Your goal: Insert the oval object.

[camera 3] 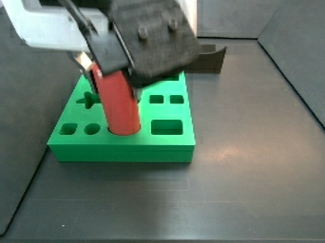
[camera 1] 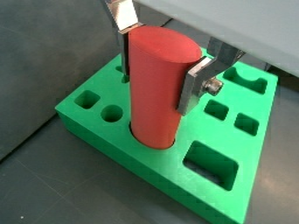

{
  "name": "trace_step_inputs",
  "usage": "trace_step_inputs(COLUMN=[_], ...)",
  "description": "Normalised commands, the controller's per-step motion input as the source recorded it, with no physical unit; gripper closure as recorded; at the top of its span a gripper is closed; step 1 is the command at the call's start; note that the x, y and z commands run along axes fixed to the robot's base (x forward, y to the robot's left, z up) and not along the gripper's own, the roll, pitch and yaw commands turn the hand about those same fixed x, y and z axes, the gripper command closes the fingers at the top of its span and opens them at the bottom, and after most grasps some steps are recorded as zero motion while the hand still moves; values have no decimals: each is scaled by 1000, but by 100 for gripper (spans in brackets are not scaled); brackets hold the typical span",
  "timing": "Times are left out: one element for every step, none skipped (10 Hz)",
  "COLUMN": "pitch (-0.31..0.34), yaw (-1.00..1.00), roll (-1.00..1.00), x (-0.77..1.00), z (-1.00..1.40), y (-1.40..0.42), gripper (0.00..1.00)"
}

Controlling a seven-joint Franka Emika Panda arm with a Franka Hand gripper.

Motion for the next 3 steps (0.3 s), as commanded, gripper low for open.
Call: trace_step_inputs(pitch=[-114, -149, -14], yaw=[-57, 0, 0], roll=[57, -106, 20], x=[0, 0, 0], z=[-566, -269, 0], y=[-26, 0, -40], gripper=[100, 100, 100])
